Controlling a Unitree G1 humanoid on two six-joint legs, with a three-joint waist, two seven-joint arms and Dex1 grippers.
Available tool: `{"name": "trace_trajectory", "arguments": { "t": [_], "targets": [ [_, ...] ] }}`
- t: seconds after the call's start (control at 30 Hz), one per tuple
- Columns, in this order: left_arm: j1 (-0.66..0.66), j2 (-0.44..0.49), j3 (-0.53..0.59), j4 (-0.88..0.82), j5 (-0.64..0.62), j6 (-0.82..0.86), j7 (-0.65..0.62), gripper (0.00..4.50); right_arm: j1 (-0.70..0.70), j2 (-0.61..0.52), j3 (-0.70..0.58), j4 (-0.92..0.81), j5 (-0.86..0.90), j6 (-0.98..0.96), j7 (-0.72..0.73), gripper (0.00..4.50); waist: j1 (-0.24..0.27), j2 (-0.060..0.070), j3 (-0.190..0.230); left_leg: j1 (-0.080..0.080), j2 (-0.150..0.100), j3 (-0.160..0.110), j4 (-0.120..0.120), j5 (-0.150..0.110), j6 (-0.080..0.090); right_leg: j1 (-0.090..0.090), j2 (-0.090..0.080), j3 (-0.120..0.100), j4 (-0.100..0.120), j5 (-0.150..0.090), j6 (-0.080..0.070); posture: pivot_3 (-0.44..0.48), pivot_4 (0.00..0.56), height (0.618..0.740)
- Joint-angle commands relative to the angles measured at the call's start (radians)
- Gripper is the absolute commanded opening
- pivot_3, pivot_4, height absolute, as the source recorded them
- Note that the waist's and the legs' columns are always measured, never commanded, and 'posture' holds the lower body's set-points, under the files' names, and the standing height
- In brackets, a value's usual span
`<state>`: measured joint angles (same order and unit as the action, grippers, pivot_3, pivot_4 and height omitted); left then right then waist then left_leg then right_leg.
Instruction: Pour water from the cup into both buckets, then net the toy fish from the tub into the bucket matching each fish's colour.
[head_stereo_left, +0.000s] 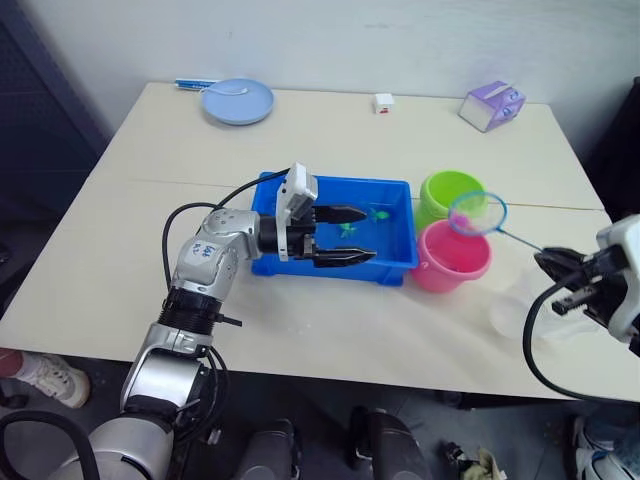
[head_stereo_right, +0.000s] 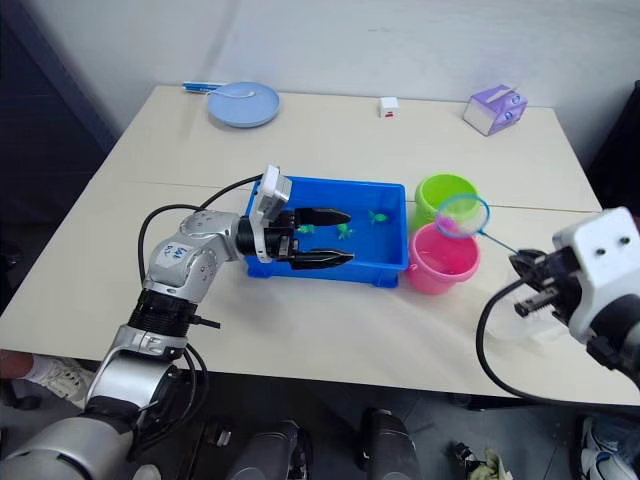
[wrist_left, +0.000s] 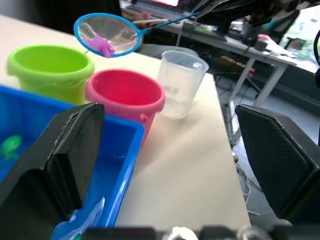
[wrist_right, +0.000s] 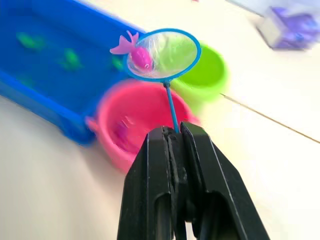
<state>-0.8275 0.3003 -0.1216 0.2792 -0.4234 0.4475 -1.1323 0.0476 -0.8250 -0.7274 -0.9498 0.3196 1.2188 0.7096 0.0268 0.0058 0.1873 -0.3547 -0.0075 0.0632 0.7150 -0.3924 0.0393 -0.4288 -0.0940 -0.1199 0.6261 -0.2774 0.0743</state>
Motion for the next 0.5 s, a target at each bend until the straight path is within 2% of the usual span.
{"name": "trace_trajectory", "arguments": {
  "t": [0.03,0.13,0.2,0.37,0.5],
  "targets": [
    [-0.030,-0.005,0.004,0.039,0.012,-0.045,-0.023,4.50,0.216,-0.134,0.052,-0.041,-0.280,-0.427,-0.013,0.80,-0.003,0.000,0.000,0.001,0.000,0.001,-0.001,0.000,0.000,0.000,0.000,0.001,0.000,0.000,0.000,0.000,0.150,0.739],
    [-0.034,-0.007,0.003,0.059,0.018,-0.063,-0.031,4.50,0.381,-0.227,0.093,0.052,-0.524,-0.797,-0.032,0.80,-0.007,0.000,0.000,0.003,0.001,0.004,-0.001,0.000,0.000,0.000,0.000,0.005,0.001,0.000,0.000,0.000,0.150,0.739],
    [-0.033,-0.005,0.006,0.063,0.020,-0.070,-0.033,4.50,0.436,-0.275,0.098,0.123,-0.650,-1.005,-0.044,0.80,-0.003,0.000,0.000,0.004,0.002,0.004,-0.001,0.000,0.000,0.000,0.001,0.005,0.001,0.000,0.001,0.000,0.150,0.739],
    [-0.028,0.011,0.019,0.070,0.027,-0.085,-0.028,4.50,0.413,-0.278,0.063,0.258,-0.727,-1.236,-0.061,0.80,-0.001,-0.001,0.000,0.003,0.002,0.003,0.000,0.000,0.000,0.001,0.001,0.004,-0.001,0.000,0.001,0.000,0.150,0.739],
    [-0.018,0.027,0.031,0.070,0.031,-0.091,-0.018,4.50,0.357,-0.270,0.044,0.321,-0.743,-1.333,-0.053,0.80,-0.001,-0.001,0.000,0.002,0.002,0.003,0.000,0.000,0.000,0.001,0.001,0.003,-0.001,0.000,0.001,0.000,0.150,0.739]
  ]
}}
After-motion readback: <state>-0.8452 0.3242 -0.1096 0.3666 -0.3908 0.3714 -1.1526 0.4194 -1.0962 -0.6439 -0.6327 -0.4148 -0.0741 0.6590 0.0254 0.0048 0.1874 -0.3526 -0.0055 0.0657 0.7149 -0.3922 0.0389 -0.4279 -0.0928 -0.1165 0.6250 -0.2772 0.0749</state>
